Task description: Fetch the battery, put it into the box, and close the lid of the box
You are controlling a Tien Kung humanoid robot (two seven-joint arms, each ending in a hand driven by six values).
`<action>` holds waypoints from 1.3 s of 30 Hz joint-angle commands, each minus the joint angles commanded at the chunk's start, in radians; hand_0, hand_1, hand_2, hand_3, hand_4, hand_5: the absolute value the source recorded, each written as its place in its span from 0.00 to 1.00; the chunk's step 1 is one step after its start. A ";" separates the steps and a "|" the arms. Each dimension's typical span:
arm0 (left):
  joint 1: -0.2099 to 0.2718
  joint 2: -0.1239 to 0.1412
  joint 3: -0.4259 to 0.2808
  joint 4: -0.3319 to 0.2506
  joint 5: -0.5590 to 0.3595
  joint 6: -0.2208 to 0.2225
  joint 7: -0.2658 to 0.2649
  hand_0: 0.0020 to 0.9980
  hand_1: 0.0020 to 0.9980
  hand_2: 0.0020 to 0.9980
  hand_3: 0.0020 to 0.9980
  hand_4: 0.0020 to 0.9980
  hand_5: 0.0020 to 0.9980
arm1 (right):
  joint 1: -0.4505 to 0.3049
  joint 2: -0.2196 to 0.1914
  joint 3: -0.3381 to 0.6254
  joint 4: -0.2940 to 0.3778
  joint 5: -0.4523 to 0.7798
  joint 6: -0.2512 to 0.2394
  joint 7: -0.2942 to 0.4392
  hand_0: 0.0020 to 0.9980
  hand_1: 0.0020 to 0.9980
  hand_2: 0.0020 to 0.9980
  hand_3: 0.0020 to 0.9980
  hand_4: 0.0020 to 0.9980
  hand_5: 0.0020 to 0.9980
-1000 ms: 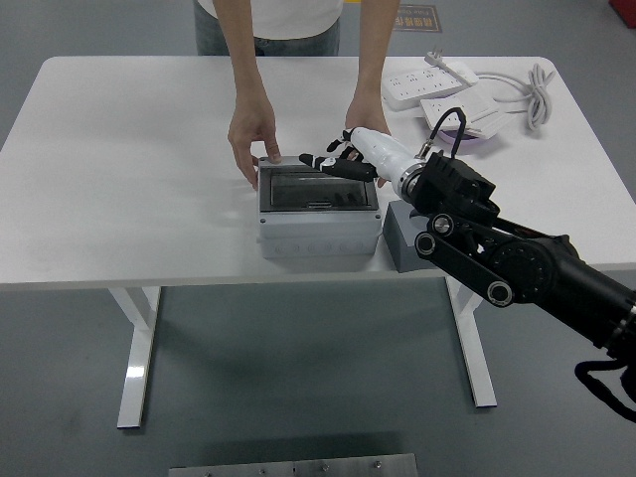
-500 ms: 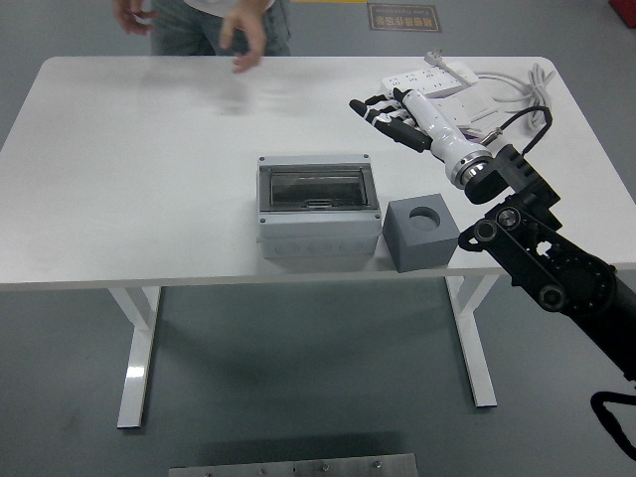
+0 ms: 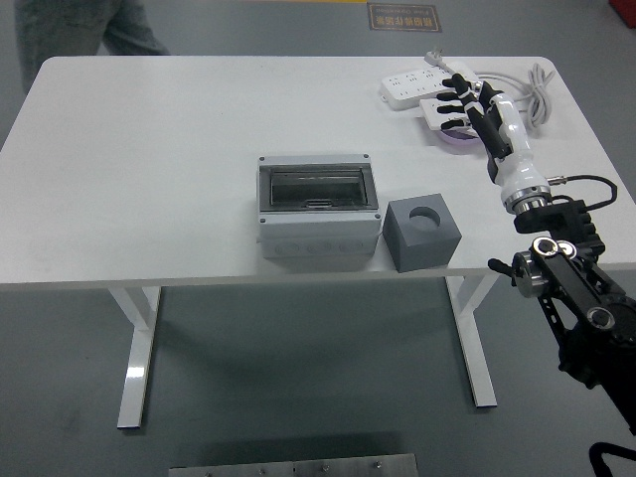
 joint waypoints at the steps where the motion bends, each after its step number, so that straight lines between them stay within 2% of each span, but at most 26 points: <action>1: 0.000 -0.001 -0.001 0.000 0.001 0.000 0.000 0.87 0.92 0.86 0.87 0.91 0.89 | -0.009 0.001 0.006 0.000 0.037 0.004 0.023 0.38 0.49 0.56 0.60 0.75 0.30; 2: 0.000 -0.002 -0.002 0.000 0.002 -0.001 0.000 0.87 0.91 0.86 0.87 0.91 0.89 | -0.018 0.000 0.012 0.000 0.066 0.007 0.043 0.42 0.48 0.53 0.59 0.67 0.20; 7: -0.001 -0.006 -0.006 0.000 0.007 -0.003 0.000 0.87 0.91 0.86 0.87 0.91 0.89 | -0.057 -0.006 0.043 0.010 0.202 0.023 0.079 0.42 0.48 0.53 0.59 0.67 0.20; 8: -0.001 -0.006 -0.006 0.000 0.008 -0.003 0.000 0.87 0.91 0.86 0.87 0.91 0.89 | -0.062 -0.007 0.048 0.011 0.222 0.026 0.080 0.45 0.52 0.52 0.58 0.66 0.15; 12: 0.000 -0.008 -0.007 0.000 0.008 -0.004 0.000 0.87 0.91 0.86 0.87 0.91 0.89 | -0.084 -0.012 0.071 0.014 0.285 0.037 0.081 0.45 0.52 0.52 0.58 0.66 0.15; 13: 0.000 -0.008 -0.007 0.000 0.008 -0.005 0.000 0.87 0.91 0.86 0.87 0.91 0.89 | -0.088 -0.013 0.078 0.016 0.288 0.037 0.080 0.45 0.52 0.52 0.58 0.66 0.15; 14: 0.000 -0.008 -0.008 0.000 0.008 -0.005 0.000 0.87 0.91 0.86 0.87 0.91 0.89 | -0.091 -0.015 0.081 0.016 0.288 0.036 0.080 0.49 0.55 0.52 0.58 0.63 0.11; 19: 0.001 -0.011 -0.004 0.000 0.004 -0.004 0.000 0.87 0.91 0.86 0.87 0.91 0.89 | -0.096 -0.023 0.097 0.011 0.248 0.008 0.095 0.49 0.55 0.52 0.58 0.63 0.11; 20: 0.001 -0.011 -0.004 0.000 0.003 -0.005 0.000 0.87 0.91 0.86 0.87 0.91 0.90 | -0.095 -0.024 0.100 0.009 0.238 -0.001 0.101 0.53 0.58 0.53 0.58 0.63 0.10; 25: 0.000 -0.012 -0.004 0.001 0.003 -0.004 0.000 0.87 0.91 0.86 0.87 0.91 0.90 | -0.093 -0.031 0.108 0.003 0.198 -0.039 0.124 0.53 0.58 0.53 0.58 0.63 0.10; 26: 0.000 -0.012 -0.004 0.001 0.002 -0.004 0.000 0.87 0.92 0.85 0.87 0.91 0.90 | -0.094 -0.032 0.108 0.005 0.193 -0.044 0.126 0.51 0.57 0.53 0.59 0.63 0.05; 28: 0.000 -0.012 -0.004 0.000 0.002 -0.004 0.000 0.87 0.92 0.85 0.87 0.91 0.90 | -0.094 -0.034 0.109 0.010 0.185 -0.052 0.131 0.51 0.57 0.53 0.59 0.63 0.05; 39: -0.002 -0.015 -0.001 0.000 -0.005 -0.003 0.000 0.87 0.92 0.86 0.87 0.91 0.90 | -0.086 -0.042 0.111 0.019 0.173 -0.068 0.143 0.49 0.55 0.54 0.59 0.61 0.07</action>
